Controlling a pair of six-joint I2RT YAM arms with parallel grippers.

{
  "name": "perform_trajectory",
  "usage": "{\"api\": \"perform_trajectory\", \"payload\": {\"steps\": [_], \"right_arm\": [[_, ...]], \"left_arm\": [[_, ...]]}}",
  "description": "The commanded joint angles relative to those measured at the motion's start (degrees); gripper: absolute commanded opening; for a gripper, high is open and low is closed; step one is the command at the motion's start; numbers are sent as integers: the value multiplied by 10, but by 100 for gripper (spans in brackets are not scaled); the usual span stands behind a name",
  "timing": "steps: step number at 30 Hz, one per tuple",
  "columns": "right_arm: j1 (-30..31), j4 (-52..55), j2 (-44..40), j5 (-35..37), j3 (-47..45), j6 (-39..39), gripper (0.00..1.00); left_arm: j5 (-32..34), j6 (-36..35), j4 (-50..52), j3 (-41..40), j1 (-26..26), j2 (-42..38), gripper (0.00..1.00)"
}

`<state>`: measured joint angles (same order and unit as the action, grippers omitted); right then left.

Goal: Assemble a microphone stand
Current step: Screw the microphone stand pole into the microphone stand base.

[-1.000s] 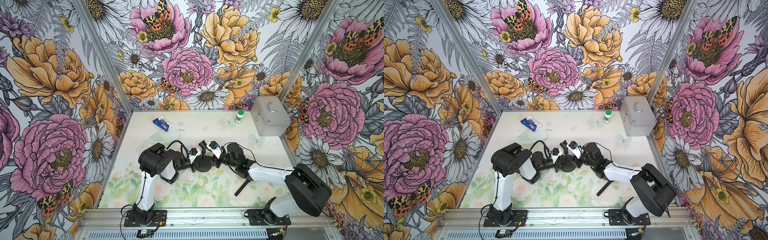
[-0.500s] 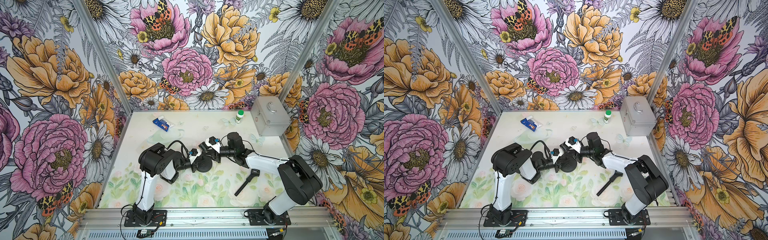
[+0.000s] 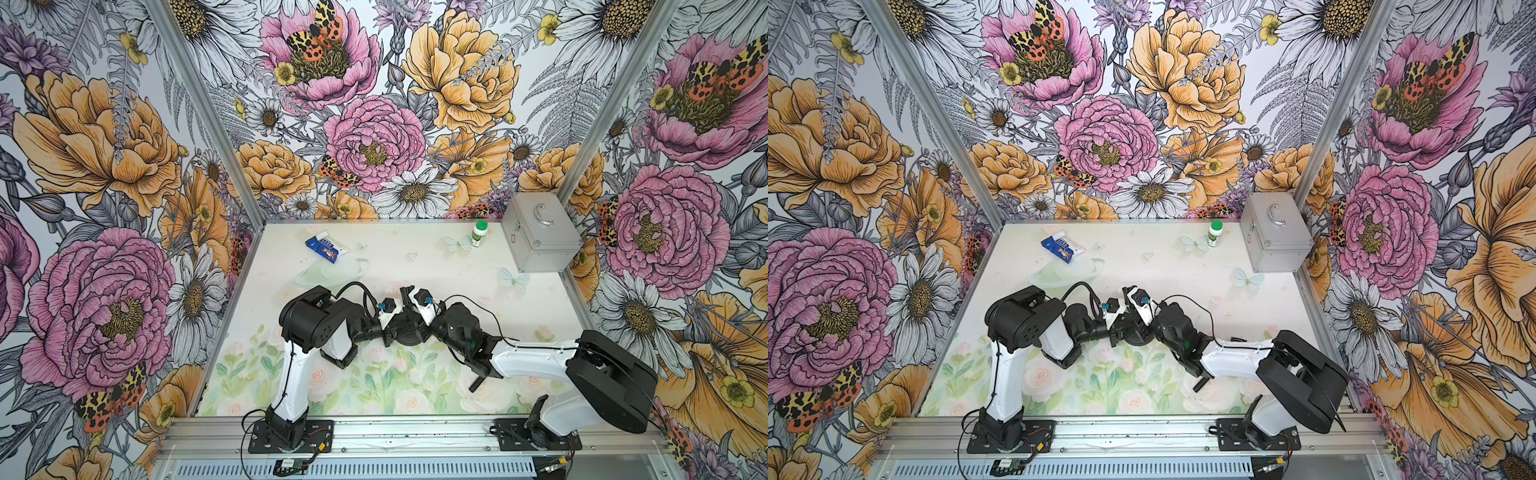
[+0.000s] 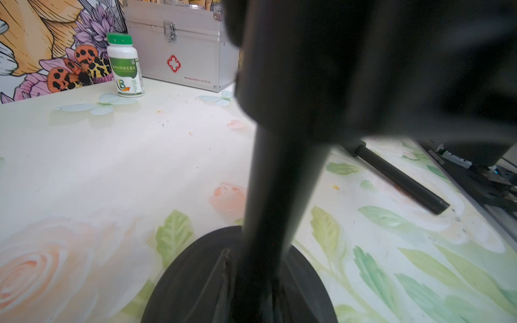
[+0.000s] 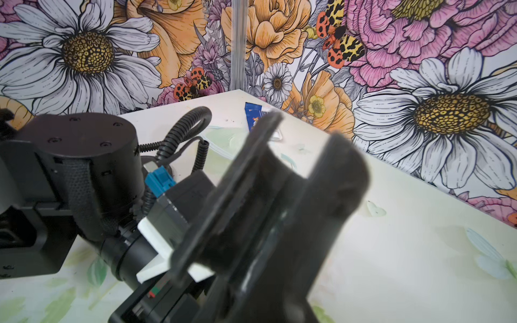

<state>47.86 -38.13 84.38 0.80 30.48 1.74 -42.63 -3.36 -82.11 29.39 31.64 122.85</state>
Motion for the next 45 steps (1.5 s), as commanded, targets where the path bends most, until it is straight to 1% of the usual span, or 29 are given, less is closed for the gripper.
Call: {"api": "perform_trajectory", "payload": {"steps": [1,2,3,5,8,12,15,16,17,19,20,21,22,23,25,26,27,28,30,31,32,34,35,36,37,40,41,43,45], "right_arm": [[-44,34,-14,-177,-4,49,42],[-68,42,-18,-240,-3,52,47],[-89,49,-21,-285,1,53,51],[-125,100,-20,-374,20,79,56],[-157,180,4,-448,62,122,57],[-173,188,42,-491,99,126,56],[-175,189,63,-499,123,133,53],[-175,188,69,-499,130,134,49],[-175,189,73,-499,135,134,44],[-174,187,77,-490,141,130,29],[-173,185,75,-479,138,128,20],[-170,177,69,-452,131,119,11],[-168,162,64,-420,118,108,7],[-160,133,54,-374,97,95,4],[-133,42,35,-244,36,53,3],[-108,-20,29,-149,1,23,0],[-83,-68,29,-52,-26,-13,0],[-66,-92,32,20,-42,-48,0],[-31,-128,43,101,-60,-81,0],[-27,-135,48,116,-60,-81,0],[-12,-140,56,104,-57,-74,0],[-13,-138,60,65,-51,-53,0],[-19,-133,56,17,-51,-28,7],[-21,-122,49,-27,-51,-6,20],[-42,-108,39,-79,-51,19,30],[-98,-52,9,-233,-44,52,45],[-118,-25,3,-280,-36,57,49],[-147,44,0,-352,-13,91,51],[-159,110,6,-396,12,131,52]], "left_arm": [[-13,-6,13,6,5,12,26],[-14,0,13,7,1,13,25],[-15,3,13,8,0,13,25],[-15,0,13,5,4,16,25],[-17,-4,13,9,6,18,25],[-24,5,13,11,2,23,25],[-25,-4,12,12,7,24,25],[-26,-2,12,15,5,25,25],[-28,4,12,17,3,25,25],[-29,6,12,15,2,26,25],[-26,2,12,12,5,26,25],[-23,-2,12,11,7,26,25],[-22,-3,12,12,7,26,25],[-21,0,12,15,5,25,25],[-19,14,12,18,-1,28,26],[-15,18,12,14,-2,30,25],[-10,18,12,11,-1,30,26],[-8,16,12,9,1,32,26],[-7,16,12,12,1,34,25],[-8,19,12,15,-1,34,25],[-9,25,12,17,-3,36,25],[-9,29,12,16,-2,38,25],[-9,27,12,16,-1,40,25],[-10,24,12,16,1,42,25],[-11,23,12,18,0,41,25],[-15,28,12,19,-4,40,25],[-15,27,12,18,-1,41,25],[-12,19,12,16,3,42,24],[-12,20,12,20,1,42,25]]}}
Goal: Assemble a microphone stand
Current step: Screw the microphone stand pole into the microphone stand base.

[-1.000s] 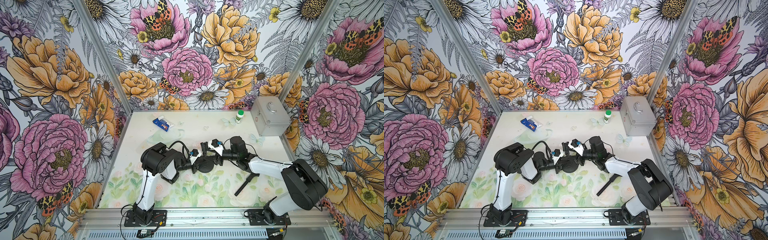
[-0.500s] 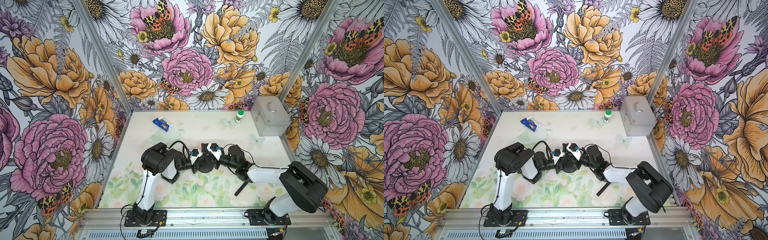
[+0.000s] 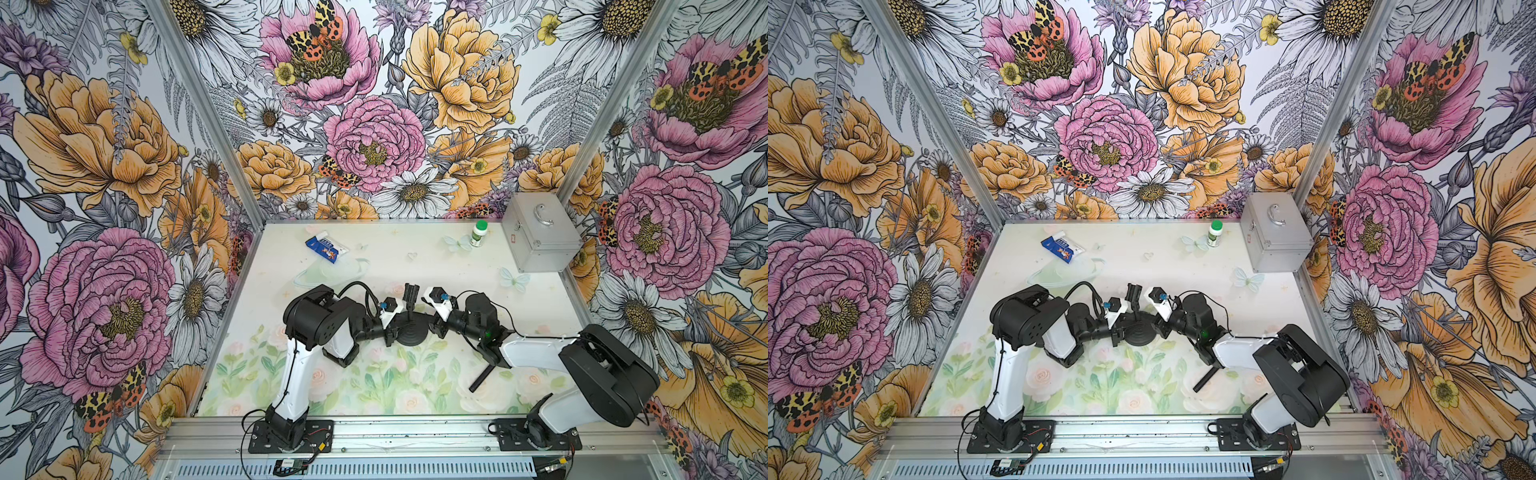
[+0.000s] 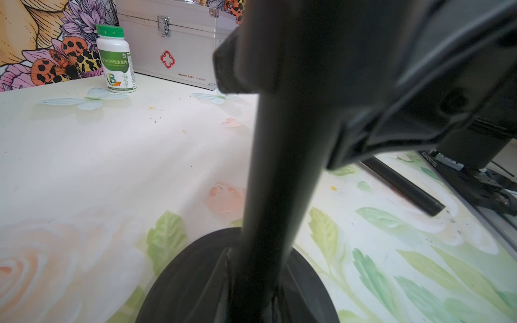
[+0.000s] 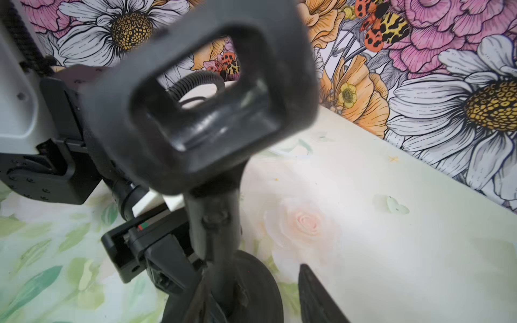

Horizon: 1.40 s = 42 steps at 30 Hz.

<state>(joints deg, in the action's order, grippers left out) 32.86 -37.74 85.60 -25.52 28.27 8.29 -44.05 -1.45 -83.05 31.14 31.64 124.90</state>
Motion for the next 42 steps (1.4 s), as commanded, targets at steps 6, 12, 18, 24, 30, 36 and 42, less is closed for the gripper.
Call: {"api": "perform_trajectory", "payload": {"steps": [6,12,18,24,30,36,42], "right_arm": [[-21,140,42,-197,104,76,53],[-16,102,63,-149,117,43,28],[61,-75,15,183,2,-50,8],[157,-119,33,438,-12,-93,0],[105,-85,1,195,-22,-16,44],[-6,43,-30,-108,10,23,56],[-40,162,9,-231,101,70,54]], "left_arm": [[4,-1,22,-1,3,20,25],[6,5,22,-2,2,20,25],[6,15,22,3,-5,24,25],[4,23,21,11,-7,29,25],[2,19,21,12,-4,31,25],[-1,15,21,12,-2,33,24],[-3,15,22,9,0,31,24]]}}
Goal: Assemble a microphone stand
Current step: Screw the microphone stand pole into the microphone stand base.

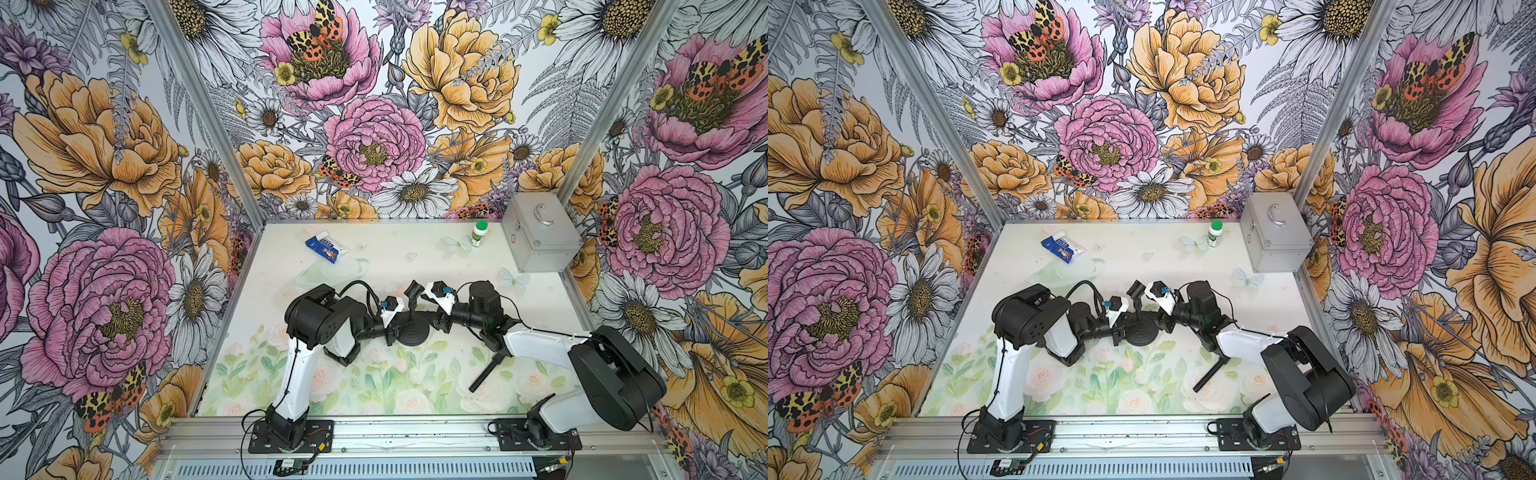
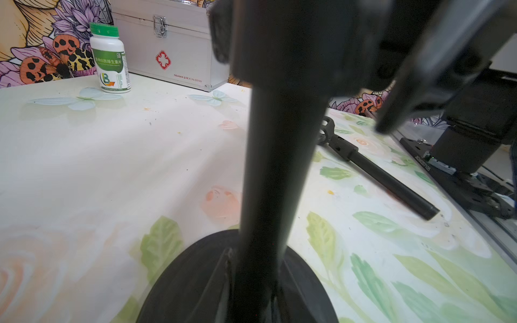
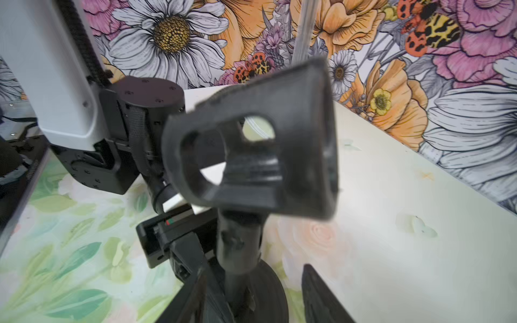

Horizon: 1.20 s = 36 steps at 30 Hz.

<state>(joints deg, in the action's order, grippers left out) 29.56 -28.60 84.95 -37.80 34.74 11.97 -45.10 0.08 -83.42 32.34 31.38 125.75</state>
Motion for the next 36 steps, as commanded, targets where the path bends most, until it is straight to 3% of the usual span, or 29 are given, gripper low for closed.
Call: {"api": "perform_trajectory", "payload": {"steps": [1,5,9,12,15,17,20,23,27,30,34,36], "right_arm": [[-10,73,22,-113,43,35,53],[-13,74,43,-137,66,30,47],[-13,76,60,-134,75,31,26],[-3,51,52,-75,61,13,13],[19,-31,35,56,14,-38,2],[46,-104,19,183,-31,-89,0],[117,-196,2,468,-97,-164,0],[177,-219,23,562,-95,-188,0],[180,-239,41,479,-82,-171,0],[137,-228,24,308,-90,-106,36],[43,-161,3,74,-71,-87,53],[4,-105,15,-56,-37,-71,54]], "left_arm": [[7,-1,25,-2,2,23,24],[4,8,26,0,-2,25,24],[4,4,26,3,-2,25,24],[5,10,25,0,-4,26,24],[9,5,25,0,0,26,24],[9,12,25,4,-6,27,24],[12,19,25,1,-6,29,24],[13,19,26,6,-7,31,24],[13,26,25,4,-8,32,24],[9,10,25,3,-2,30,24],[5,15,25,4,-6,33,24],[4,7,26,3,0,33,24]]}}
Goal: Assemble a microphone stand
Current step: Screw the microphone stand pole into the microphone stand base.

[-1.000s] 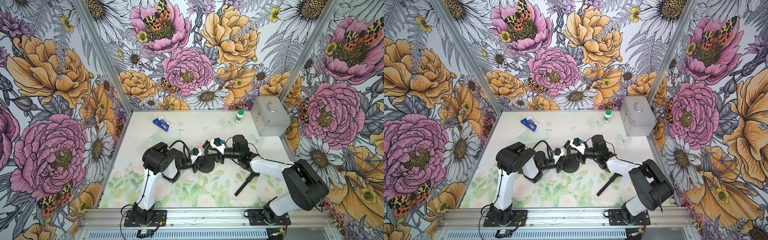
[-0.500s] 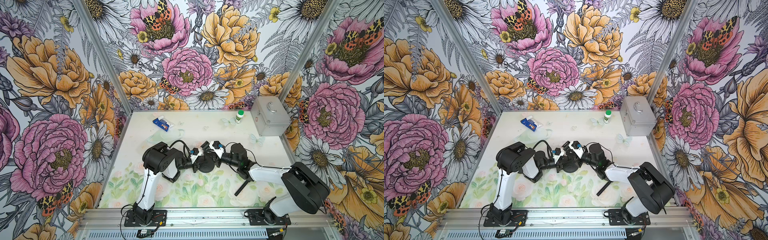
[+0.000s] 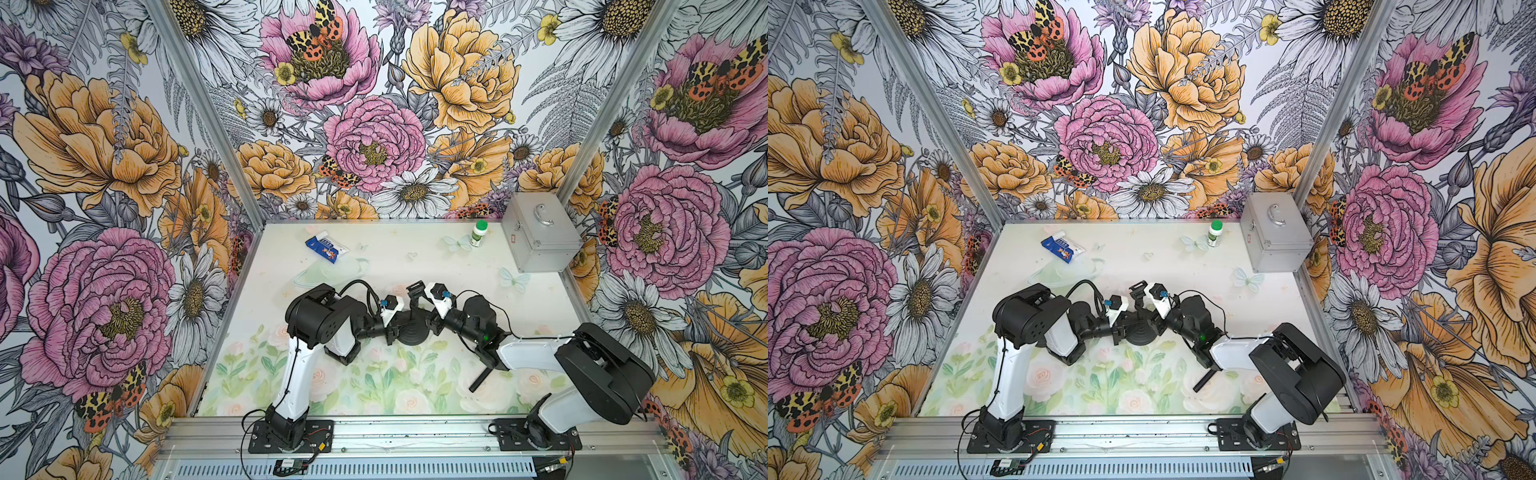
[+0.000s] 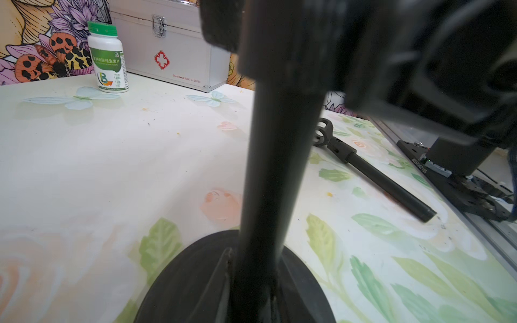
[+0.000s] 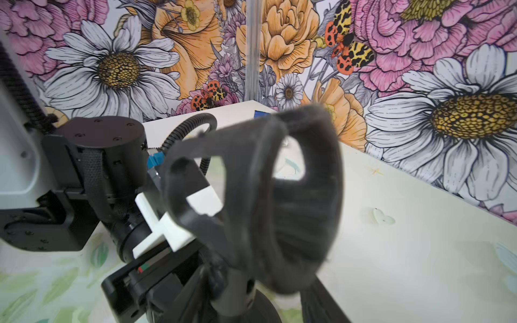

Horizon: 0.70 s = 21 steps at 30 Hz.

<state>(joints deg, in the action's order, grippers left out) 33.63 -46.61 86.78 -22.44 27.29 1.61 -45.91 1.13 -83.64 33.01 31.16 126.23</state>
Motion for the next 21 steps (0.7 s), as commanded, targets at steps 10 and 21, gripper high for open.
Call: {"api": "perform_trajectory", "payload": {"steps": [10,21], "right_arm": [[-70,173,90,-339,163,59,37],[103,12,-12,364,-7,-52,0]], "left_arm": [[7,-1,27,1,-1,28,23],[13,8,27,-1,-6,33,25]]}}
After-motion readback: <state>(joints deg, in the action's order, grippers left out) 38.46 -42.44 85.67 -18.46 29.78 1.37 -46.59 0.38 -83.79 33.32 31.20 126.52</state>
